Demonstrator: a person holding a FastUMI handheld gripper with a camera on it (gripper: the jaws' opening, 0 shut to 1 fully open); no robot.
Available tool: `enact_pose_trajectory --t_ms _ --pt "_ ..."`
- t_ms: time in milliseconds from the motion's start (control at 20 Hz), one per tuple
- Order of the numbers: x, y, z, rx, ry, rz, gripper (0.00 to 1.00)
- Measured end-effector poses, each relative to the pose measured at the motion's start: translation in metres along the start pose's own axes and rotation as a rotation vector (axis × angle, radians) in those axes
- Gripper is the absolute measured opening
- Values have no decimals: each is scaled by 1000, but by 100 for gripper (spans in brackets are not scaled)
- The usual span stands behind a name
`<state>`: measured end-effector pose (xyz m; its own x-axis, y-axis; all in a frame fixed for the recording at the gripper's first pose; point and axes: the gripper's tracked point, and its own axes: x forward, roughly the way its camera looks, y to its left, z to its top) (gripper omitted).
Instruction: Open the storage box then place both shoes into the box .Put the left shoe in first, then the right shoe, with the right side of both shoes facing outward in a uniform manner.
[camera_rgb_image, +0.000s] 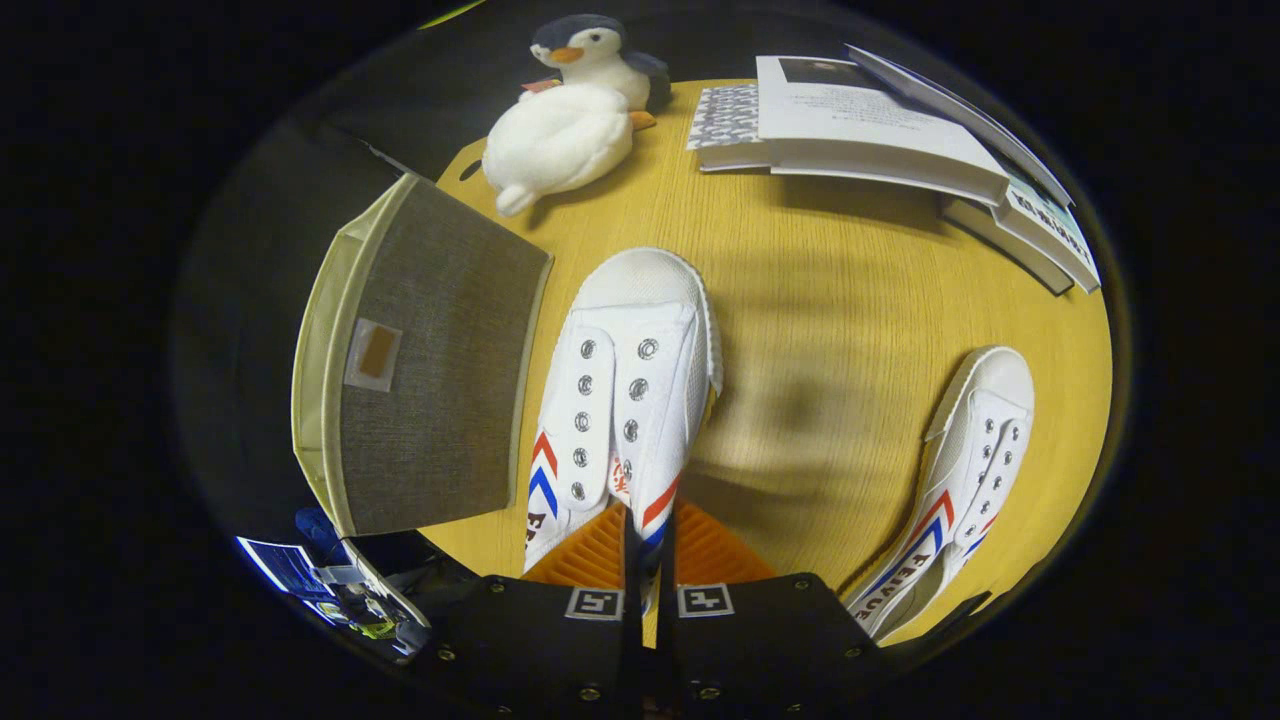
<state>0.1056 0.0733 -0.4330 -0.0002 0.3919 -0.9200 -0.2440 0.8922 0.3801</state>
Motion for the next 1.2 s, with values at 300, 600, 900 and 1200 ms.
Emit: enact_pose_trajectory --t_ms 300,600,900,1200 --pt "1 3 7 -27 -107 61 5" --pt "12 1 8 -94 -187 137 5" --pt "24 2 5 -166 -181 161 5" --pt "28 2 -2 -246 -124 143 5"
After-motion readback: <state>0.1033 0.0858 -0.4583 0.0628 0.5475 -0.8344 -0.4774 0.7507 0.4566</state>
